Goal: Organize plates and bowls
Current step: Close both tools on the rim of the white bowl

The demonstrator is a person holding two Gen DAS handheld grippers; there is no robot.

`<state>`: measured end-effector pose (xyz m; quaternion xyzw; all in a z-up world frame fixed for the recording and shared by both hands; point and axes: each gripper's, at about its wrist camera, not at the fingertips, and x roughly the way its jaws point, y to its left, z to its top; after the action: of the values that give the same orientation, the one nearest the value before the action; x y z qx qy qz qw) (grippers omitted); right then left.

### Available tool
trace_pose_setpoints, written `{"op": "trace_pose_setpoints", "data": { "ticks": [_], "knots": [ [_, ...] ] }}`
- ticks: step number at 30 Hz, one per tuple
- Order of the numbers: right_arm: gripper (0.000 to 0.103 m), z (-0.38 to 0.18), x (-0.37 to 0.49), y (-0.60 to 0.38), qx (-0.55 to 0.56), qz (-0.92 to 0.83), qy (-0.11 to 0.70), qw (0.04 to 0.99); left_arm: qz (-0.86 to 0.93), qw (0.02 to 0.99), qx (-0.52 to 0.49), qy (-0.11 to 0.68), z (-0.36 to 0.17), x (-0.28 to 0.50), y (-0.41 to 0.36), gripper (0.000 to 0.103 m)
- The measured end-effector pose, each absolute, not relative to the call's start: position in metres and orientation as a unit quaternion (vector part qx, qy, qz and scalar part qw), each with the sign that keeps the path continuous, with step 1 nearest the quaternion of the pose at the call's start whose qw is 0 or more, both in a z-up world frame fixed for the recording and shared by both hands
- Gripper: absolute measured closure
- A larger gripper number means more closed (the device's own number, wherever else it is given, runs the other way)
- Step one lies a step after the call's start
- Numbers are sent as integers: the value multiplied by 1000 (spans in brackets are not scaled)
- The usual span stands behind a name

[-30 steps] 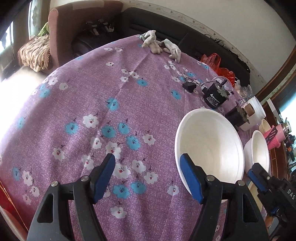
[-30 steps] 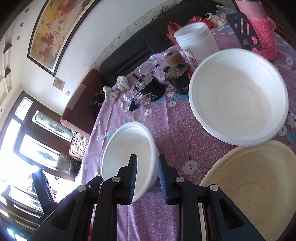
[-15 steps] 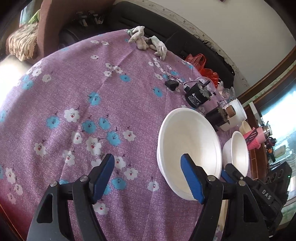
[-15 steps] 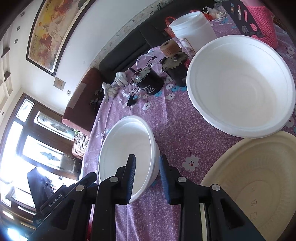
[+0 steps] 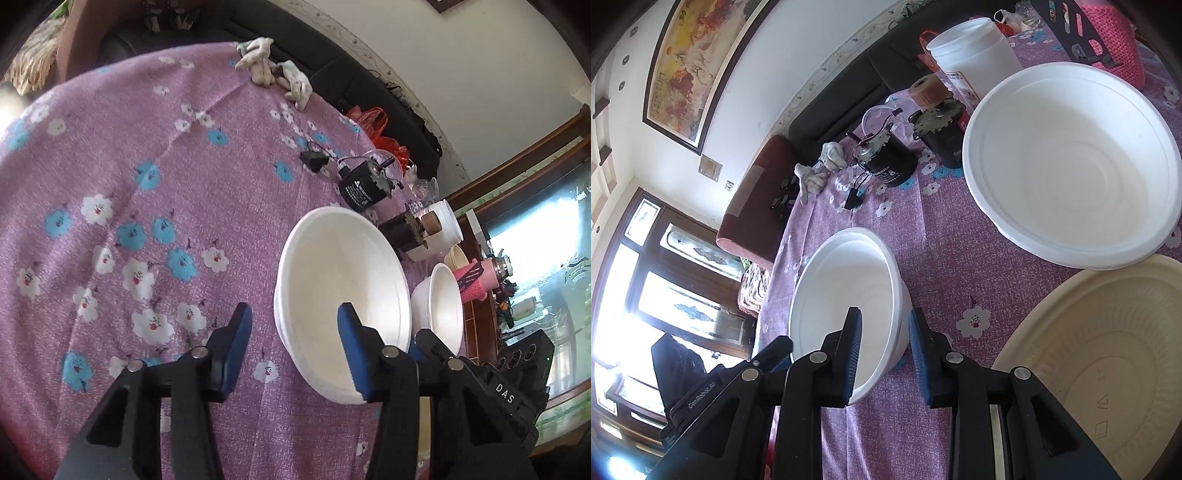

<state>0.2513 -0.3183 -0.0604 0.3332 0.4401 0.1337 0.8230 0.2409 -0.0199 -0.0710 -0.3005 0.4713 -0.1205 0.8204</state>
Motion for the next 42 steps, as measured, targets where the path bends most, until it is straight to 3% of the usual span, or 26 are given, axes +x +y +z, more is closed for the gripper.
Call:
{"op": "trace_pose_setpoints", "data": {
  "ticks": [13, 31, 36, 42],
  "knots": [
    [69, -67, 252, -321, 362, 139, 440, 810, -117, 824, -316, 456, -69, 240, -14, 95],
    [70, -71, 254, -319, 369, 137, 435, 809, -115, 832, -301, 452, -68, 238, -19, 96],
    [92, -68, 252, -319, 357, 119, 431, 820, -115, 831, -302, 454, -69, 237, -19, 96],
    [95, -68, 252, -320, 347, 108, 434, 824, -115, 832, -301, 452, -69, 236, -20, 96]
  ]
}}
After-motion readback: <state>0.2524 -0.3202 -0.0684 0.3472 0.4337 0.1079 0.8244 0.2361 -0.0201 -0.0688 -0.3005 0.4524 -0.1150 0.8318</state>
